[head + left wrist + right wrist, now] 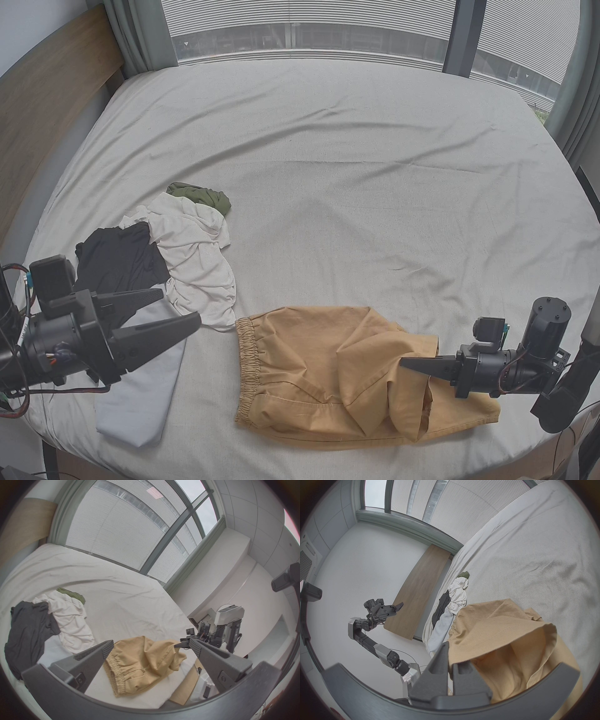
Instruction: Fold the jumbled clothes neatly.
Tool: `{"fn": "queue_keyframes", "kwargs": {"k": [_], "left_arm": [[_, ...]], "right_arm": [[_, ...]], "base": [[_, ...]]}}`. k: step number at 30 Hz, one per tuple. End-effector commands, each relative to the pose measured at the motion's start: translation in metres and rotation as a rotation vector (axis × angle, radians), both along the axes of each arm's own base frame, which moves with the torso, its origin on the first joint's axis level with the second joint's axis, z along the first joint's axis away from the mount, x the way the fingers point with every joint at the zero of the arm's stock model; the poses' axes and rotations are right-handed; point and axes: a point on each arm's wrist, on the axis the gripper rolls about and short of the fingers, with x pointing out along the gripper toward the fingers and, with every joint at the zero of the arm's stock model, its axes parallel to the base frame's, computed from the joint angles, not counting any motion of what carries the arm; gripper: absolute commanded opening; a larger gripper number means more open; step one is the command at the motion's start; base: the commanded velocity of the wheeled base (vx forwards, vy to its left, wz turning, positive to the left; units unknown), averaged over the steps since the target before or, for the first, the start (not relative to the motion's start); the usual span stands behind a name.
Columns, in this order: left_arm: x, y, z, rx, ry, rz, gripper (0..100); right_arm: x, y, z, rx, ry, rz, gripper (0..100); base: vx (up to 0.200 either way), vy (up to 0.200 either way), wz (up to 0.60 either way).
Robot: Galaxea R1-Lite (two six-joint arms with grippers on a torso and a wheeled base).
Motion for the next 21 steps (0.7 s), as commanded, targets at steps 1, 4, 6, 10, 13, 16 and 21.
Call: {"fn": "queue_keyframes", "kwargs": {"k": [1, 4, 6, 10, 13, 16, 21], "left_arm": [[0.012, -0.015, -0.004, 0.011, 0.040, -0.042, 100], [0.032, -0.024, -0.007, -0.004, 0.013, -0.034, 100], [0.035, -0.025, -0.008, -0.021, -0.023, -0.030, 100], [0.024, -0.020, -0.020, -0.024, -0.020, -0.019, 100], [0.012, -0.012, -0.031, -0.013, 0.006, 0.008, 100], [-0.002, -0.005, -0.035, -0.017, 0.018, 0.013, 100], [-0.007, -0.001, -0.043, -0.018, 0.057, 0.019, 100]], "right_arm": [[0.000, -0.001, 0.000, 0.000, 0.001, -0.004, 0], [0.000, -0.001, 0.000, -0.001, 0.002, -0.004, 0], [-0.001, -0.001, 0.000, -0.002, 0.003, -0.005, 0], [0.000, -0.002, 0.001, 0.001, -0.004, -0.009, 0], [-0.001, -0.002, 0.003, 0.005, -0.012, -0.009, 0], [0.000, -0.002, 0.003, 0.005, -0.014, -0.010, 0], [0.000, -0.002, 0.003, 0.004, -0.012, -0.010, 0]], "base": [[0.000, 0.000, 0.00], [0.000, 0.000, 0.00], [0.000, 0.000, 0.00], [0.000, 0.000, 0.00], [0.000, 0.000, 0.00], [0.000, 0.000, 0.00], [0.000, 0.000, 0.00]]}}
